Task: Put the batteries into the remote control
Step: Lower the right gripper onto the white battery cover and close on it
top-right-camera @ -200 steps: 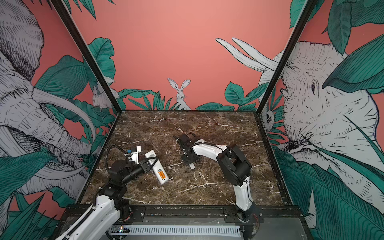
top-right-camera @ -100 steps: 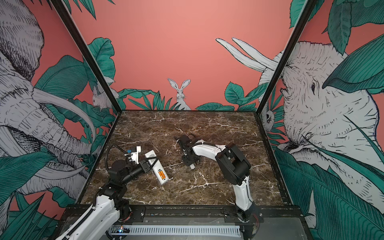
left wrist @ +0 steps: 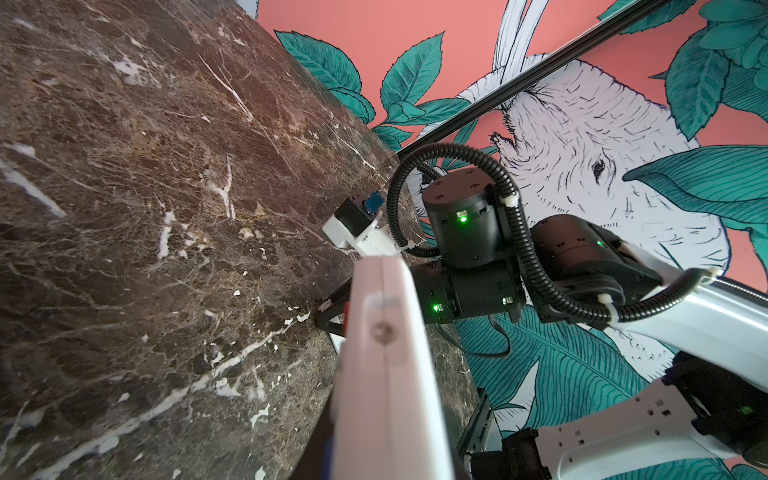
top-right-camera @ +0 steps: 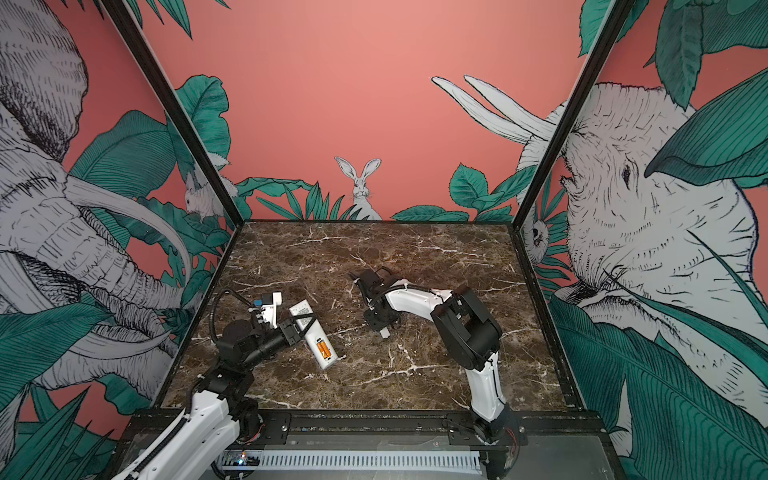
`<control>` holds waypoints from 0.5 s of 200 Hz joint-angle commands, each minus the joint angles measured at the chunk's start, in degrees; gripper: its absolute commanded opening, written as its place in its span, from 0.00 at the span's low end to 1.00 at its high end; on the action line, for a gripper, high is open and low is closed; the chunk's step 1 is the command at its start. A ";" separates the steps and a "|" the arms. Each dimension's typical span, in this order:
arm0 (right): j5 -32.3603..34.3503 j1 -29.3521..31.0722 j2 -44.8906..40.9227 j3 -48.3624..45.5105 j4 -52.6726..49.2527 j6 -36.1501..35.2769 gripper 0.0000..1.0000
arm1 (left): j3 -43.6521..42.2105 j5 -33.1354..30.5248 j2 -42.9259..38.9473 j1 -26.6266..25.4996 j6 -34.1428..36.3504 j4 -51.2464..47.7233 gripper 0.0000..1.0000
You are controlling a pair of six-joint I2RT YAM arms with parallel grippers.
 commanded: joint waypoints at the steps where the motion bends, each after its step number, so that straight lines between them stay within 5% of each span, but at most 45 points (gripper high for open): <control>1: 0.02 -0.32 1.58 -1.33 -0.17 0.17 0.29 | -0.28 0.15 -0.56 -0.10 0.48 0.88 0.00; 100: -1.40 -0.49 -1.67 -1.35 -0.10 0.28 0.21 | -0.27 -0.19 -0.34 -0.11 0.05 1.21 0.00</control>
